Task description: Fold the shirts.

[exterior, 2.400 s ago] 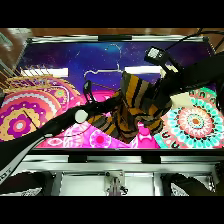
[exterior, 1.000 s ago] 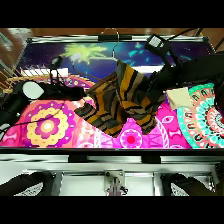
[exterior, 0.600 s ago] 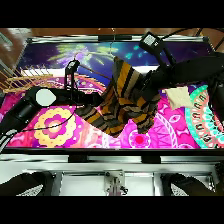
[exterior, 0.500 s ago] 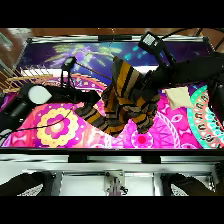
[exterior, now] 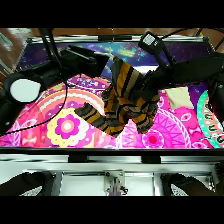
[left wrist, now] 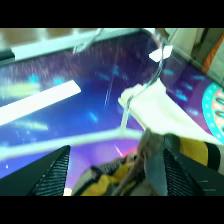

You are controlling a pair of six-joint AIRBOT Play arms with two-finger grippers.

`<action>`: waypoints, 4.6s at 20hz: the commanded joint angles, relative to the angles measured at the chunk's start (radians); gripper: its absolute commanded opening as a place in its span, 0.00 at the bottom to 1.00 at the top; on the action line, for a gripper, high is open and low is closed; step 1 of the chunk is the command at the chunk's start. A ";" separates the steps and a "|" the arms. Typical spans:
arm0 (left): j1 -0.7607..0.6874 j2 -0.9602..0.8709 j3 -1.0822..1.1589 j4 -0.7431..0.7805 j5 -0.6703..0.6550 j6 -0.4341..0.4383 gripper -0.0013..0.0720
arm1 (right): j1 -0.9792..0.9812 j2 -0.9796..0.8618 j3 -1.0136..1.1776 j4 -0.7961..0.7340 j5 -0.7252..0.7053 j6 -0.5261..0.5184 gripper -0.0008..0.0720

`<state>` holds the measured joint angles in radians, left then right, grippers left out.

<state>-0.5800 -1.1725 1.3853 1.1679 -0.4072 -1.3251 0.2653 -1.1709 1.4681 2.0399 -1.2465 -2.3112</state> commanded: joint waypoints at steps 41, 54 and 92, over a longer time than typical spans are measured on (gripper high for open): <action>0.081 -0.081 0.013 0.030 0.185 0.121 0.09 | 0.409 0.268 -0.499 -0.402 0.274 0.579 0.70; 0.081 -0.081 0.013 0.030 0.129 0.121 0.09 | 0.410 0.054 -0.583 -0.459 0.679 0.559 0.69; 0.162 -0.052 0.013 0.030 0.087 0.165 0.09 | 0.359 0.346 -0.597 -0.539 0.723 0.602 0.11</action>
<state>-0.4286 -1.2278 1.3979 1.1973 -0.3111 -1.1641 0.6250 -0.9897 0.8703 1.5726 -0.4061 -1.7306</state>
